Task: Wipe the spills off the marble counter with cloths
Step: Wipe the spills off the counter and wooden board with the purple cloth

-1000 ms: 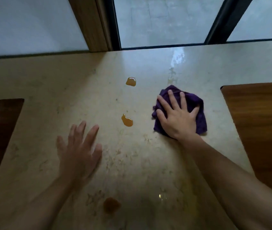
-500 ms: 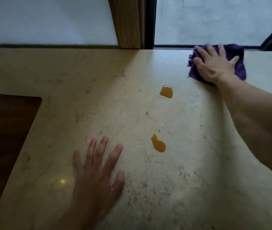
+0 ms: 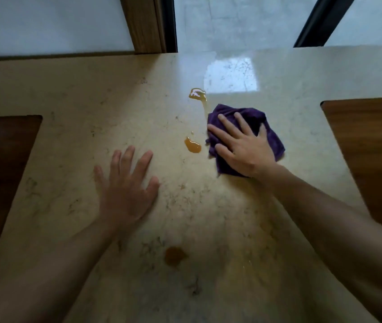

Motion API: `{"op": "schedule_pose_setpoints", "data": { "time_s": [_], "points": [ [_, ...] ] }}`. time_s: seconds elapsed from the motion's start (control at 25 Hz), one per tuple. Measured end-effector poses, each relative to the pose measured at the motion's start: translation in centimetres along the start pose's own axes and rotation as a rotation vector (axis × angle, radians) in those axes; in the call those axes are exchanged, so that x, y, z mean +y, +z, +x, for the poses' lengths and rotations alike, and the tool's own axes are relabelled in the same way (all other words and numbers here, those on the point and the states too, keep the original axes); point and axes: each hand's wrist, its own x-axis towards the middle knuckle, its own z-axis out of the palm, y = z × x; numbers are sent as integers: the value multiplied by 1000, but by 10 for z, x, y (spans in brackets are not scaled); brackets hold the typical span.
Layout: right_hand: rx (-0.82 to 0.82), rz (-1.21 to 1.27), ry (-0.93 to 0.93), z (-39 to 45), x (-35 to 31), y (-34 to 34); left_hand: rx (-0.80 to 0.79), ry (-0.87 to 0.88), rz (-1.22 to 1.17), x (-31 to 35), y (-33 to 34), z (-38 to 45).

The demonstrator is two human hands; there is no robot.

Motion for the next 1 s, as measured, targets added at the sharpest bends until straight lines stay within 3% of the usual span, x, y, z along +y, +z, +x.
{"op": "schedule_pose_setpoints", "data": {
  "time_s": [0.16, 0.32, 0.44, 0.52, 0.72, 1.0],
  "points": [
    [16, -17, 69, -174, -45, 36, 4, 41, -88, -4, 0, -2],
    [58, -27, 211, -333, -96, 71, -20, 236, -65, -28, -13, -33],
    [108, 22, 486, -386, -152, 86, -4, 314, -37, -58, -21, -56],
    [121, 62, 645, -383, -199, 96, 5, 334, -10, -75, -22, -55],
    [88, 108, 788, -331, -277, 98, 36, 320, 28, -95, -18, -26],
    [144, 151, 720, -166, -232, 76, 10, 213, -14, -92, -11, 13]
  ]
}}
